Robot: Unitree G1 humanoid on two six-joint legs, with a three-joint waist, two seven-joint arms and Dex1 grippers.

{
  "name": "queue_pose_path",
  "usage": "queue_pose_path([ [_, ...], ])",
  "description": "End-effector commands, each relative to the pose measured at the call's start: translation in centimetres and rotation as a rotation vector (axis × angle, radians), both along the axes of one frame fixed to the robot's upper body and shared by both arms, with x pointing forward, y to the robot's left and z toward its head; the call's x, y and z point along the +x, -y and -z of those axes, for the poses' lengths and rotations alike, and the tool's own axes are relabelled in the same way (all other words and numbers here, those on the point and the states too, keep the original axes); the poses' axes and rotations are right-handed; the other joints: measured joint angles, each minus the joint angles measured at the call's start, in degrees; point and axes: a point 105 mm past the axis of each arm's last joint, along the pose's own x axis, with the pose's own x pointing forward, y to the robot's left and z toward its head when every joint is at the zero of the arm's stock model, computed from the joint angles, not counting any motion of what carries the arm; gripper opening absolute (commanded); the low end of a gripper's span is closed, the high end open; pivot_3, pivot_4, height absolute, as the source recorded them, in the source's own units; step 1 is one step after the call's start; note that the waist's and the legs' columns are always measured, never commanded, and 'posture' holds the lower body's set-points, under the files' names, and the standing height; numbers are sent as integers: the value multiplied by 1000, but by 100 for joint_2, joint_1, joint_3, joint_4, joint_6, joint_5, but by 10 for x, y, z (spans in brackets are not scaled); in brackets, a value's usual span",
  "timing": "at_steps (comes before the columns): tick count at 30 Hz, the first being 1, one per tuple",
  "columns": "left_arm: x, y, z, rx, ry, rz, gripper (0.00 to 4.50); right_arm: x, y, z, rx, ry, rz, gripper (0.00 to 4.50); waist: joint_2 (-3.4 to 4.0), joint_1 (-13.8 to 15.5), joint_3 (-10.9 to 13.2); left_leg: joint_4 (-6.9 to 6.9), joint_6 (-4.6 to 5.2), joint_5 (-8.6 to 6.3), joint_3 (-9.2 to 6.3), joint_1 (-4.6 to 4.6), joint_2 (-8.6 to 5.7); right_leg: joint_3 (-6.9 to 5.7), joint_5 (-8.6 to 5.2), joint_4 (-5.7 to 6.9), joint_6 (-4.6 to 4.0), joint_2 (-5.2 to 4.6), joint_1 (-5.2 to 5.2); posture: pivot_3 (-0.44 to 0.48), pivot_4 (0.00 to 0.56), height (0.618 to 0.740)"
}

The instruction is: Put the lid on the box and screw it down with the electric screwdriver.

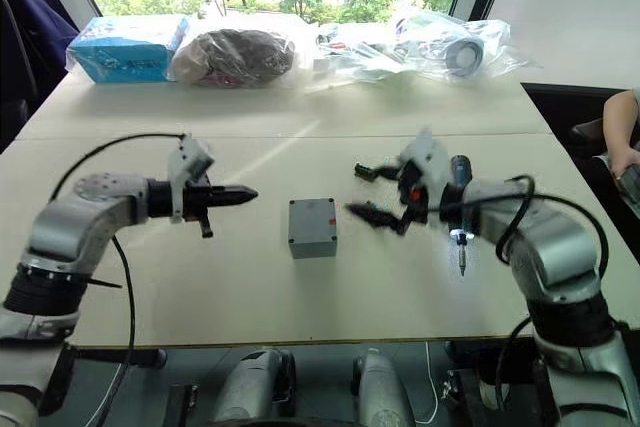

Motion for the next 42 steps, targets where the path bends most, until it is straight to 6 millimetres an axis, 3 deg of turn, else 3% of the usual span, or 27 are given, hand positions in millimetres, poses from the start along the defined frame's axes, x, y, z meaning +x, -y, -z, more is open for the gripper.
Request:
queue_pose_path([
  [1,-8,19,-19,-28,46,68,0,39,4,20,-25,12,61,4485,-3,-28,-2,0,0,0,2,8,0,0,0,-1,1,0,8,0,150,740],
  [5,-11,25,-21,-32,53,75,0,73,2,37,-36,3,93,4485,1,-78,1,-4,-1,1,6,7,-1,2,1,5,2,1,2,0,150,740],
  [8,-14,26,-19,-41,51,67,0,87,-7,47,-35,-5,86,3839,2,-148,2,-9,-11,7,3,8,0,1,1,8,2,5,0,0,150,740],
  [12,-17,26,-17,-46,45,56,0,95,-15,50,-33,10,70,2535,3,-156,3,-15,-27,16,2,9,2,0,1,8,2,5,0,0,150,740],
  [31,-17,20,-1,-27,27,17,0,104,-27,58,11,-1,66,2535,3,-161,3,-19,-58,34,3,12,3,0,2,12,2,2,0,0,150,740],
  [34,-17,21,0,-26,27,20,0,104,-28,59,8,1,68,1840,3,-166,3,-20,-58,34,3,12,3,1,2,12,2,2,0,0,150,740],
  [37,-17,21,1,-24,26,21,0,104,-30,59,14,6,72,528,3,-165,3,-20,-58,34,3,13,3,0,2,12,2,2,0,0,150,740],
  [38,-17,21,2,-22,26,22,0,105,-29,60,8,9,75,452,3,-166,3,-20,-58,34,3,13,3,0,2,12,2,2,0,0,150,740],
  [39,-17,21,2,-21,26,22,0,105,-29,60,4,11,77,25,3,-165,3,-20,-58,34,3,12,3,1,2,12,2,2,0,0,150,740],
  [42,-17,20,3,-20,23,22,0,105,-29,60,5,15,77,25,3,-165,3,-20,-58,34,3,12,3,0,2,12,2,2,0,0,150,740],
])
